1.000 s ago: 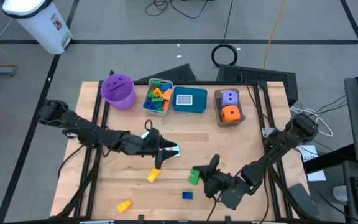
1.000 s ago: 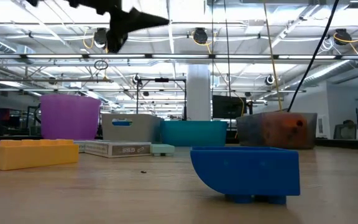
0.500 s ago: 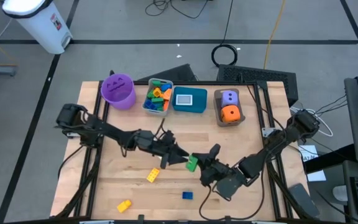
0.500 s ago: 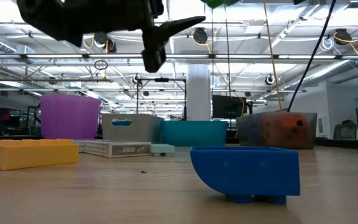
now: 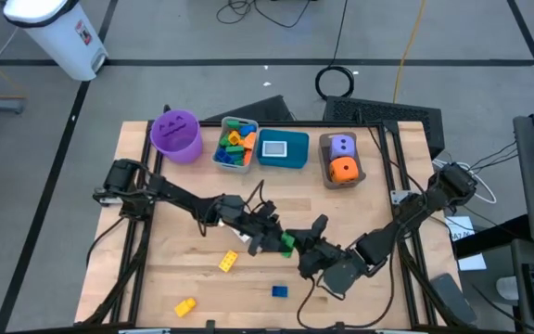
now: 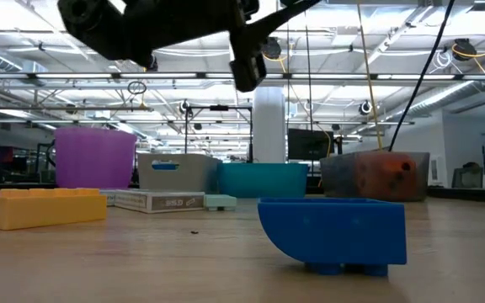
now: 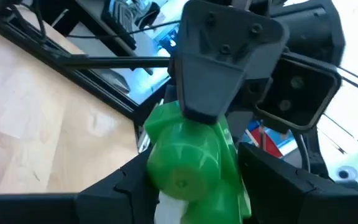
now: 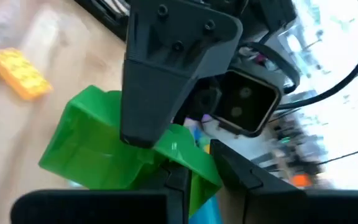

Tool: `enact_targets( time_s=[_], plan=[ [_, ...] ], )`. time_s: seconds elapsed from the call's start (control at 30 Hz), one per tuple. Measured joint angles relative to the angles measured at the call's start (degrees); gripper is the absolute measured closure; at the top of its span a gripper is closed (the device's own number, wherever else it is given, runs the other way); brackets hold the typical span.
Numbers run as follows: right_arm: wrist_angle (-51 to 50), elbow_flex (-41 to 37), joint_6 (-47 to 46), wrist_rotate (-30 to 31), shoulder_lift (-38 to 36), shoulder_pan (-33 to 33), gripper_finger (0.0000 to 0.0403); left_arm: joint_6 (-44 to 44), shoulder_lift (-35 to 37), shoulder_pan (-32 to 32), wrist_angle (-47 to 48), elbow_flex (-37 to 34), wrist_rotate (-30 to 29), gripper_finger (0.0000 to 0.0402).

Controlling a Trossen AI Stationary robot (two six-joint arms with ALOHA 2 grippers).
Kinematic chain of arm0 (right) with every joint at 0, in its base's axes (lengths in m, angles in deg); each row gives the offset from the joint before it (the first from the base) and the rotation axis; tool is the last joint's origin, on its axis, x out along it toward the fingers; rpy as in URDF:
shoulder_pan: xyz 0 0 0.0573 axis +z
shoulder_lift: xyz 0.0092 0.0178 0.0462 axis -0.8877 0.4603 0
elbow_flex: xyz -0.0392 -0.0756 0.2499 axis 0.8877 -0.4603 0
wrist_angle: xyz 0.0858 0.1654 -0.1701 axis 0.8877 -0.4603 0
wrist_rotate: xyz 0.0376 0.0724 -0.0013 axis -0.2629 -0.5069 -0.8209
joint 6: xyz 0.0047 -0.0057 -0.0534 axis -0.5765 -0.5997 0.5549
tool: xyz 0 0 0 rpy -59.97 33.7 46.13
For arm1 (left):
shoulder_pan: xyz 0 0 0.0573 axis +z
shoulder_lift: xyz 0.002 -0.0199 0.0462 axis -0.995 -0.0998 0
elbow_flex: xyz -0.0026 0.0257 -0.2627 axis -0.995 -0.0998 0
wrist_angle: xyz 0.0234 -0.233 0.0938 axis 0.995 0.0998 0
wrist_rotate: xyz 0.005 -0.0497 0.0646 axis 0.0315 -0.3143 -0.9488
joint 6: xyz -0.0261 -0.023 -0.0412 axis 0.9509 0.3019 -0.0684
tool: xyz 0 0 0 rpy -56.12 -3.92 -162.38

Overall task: Pick & Place Toys
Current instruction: Put the green game piece into the gray bin

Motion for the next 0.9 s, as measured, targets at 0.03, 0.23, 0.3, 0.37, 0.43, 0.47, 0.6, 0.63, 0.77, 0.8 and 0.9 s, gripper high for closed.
enact_targets(
  time_s=[0.03, 0.23, 0.3, 0.37, 0.43, 0.47, 0.6, 0.63, 0.77, 0.8, 0.9],
  plan=[
    [-0.04, 0.00, -0.02, 0.37, 0.00, 0.02, 0.0361, -0.02, -0.04, 0.00, 0.44, 0.57, -0.02, 0.0188],
    [-0.02, 0.02, 0.66, 1.50, -0.02, -0.12, 0.0361, -0.91, -0.04, -0.30, 0.25, 0.97, 0.42, 0.0188],
    [0.09, 0.02, 0.96, 1.46, -0.02, -0.18, 0.0361, -0.91, 0.00, -0.29, 0.71, 0.99, 0.47, 0.0188],
    [0.01, 0.02, 1.05, 1.23, 0.04, -0.21, 0.0361, -1.23, 0.04, -0.34, 1.64, 1.06, 0.42, 0.0188],
    [-0.02, -0.02, 1.01, 1.19, 0.06, -0.25, 0.0361, -1.61, 0.04, -0.32, 1.74, 1.06, 0.40, 0.0188],
    [-0.02, -0.02, 0.87, 1.09, 0.05, -0.26, 0.0360, -1.78, 0.04, -0.32, 1.73, 1.06, 0.38, 0.0188],
    [-0.06, -0.04, -0.15, 1.09, 0.07, -0.26, 0.0360, -2.64, 0.06, -0.30, 1.94, 1.06, 0.31, 0.0188],
    [-0.06, -0.04, -0.13, 1.09, 0.04, -0.26, 0.0360, -2.69, 0.07, -0.30, 1.94, 1.06, 0.31, 0.0188],
    [-0.03, -0.04, 0.34, 1.07, 0.05, -0.26, 0.0346, -3.67, 0.11, -0.30, 2.36, 1.06, 0.31, 0.0188],
    [-0.03, -0.04, 0.68, 1.07, 0.04, -0.26, 0.0339, -4.00, 0.12, -0.30, 2.51, 1.08, 0.31, 0.0188],
    [0.02, -0.09, 1.07, 1.07, 0.04, -0.31, 0.0311, -4.71, 0.12, -0.34, 2.88, 1.13, 0.43, 0.0188]
  ],
)
